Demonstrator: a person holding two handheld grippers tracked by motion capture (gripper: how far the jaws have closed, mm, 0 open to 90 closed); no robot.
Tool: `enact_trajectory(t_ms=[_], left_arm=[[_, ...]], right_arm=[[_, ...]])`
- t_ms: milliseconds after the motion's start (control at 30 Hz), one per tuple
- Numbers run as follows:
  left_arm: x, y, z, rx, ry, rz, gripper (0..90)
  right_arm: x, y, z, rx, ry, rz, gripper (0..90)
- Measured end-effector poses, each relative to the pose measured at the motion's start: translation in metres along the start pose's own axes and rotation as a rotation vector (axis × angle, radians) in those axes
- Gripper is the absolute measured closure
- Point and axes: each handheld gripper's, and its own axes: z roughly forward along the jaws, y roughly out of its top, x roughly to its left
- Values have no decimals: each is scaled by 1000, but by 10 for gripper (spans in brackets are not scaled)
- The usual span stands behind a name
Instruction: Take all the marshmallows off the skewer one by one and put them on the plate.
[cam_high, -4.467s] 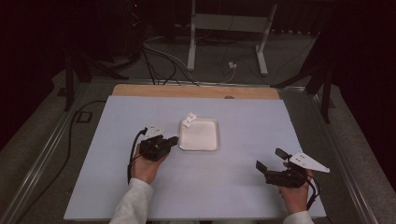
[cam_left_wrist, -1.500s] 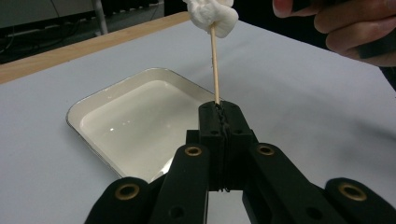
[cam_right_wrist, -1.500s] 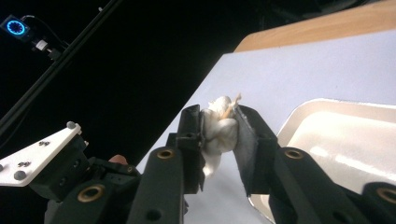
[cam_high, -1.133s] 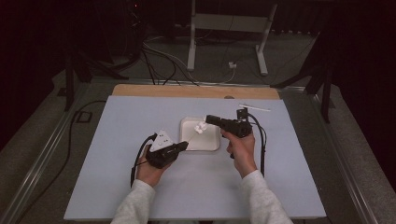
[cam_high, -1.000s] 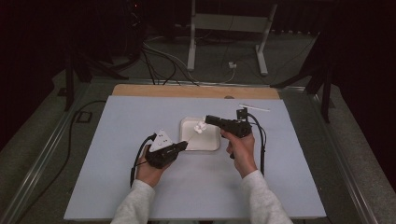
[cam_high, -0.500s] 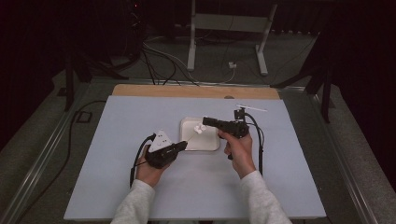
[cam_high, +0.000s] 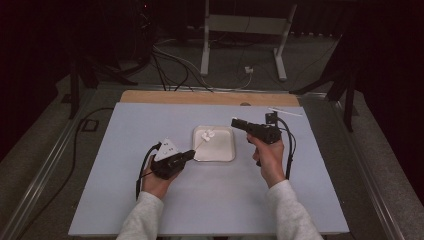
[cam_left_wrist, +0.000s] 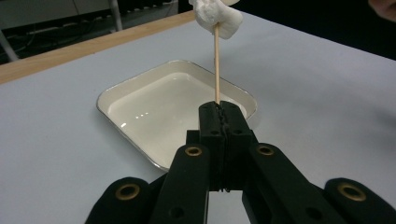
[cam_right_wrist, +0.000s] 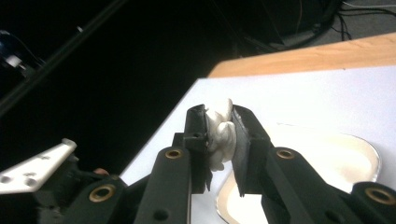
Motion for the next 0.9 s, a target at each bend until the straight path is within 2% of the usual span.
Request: enact_trajectory(t_ms=[100, 300, 500, 733, 767, 867, 900], left_arm=[[0, 0, 0, 2, -2, -5, 900], [3, 0, -1, -3, 0, -30, 900], [3, 0, -2, -8, -4, -38, 900], [5, 0, -1, -2, -1, -45, 900], [5, 0, -1, 0, -2, -46, 900], [6, 0, -1, 2, 0, -48, 900], [6, 0, -1, 2, 1, -48, 900]], right_arm=[[-2, -6, 10, 41, -30, -14, 768], [-4, -18, 28, 116, -107, -84, 755], [-15, -34, 47, 193, -178, -107, 749], [-21, -46, 62, 256, -235, -133, 726], [-21, -47, 64, 264, -239, -134, 694], [-22, -50, 70, 294, -268, -139, 521], [-23, -51, 71, 306, -264, -133, 459]])
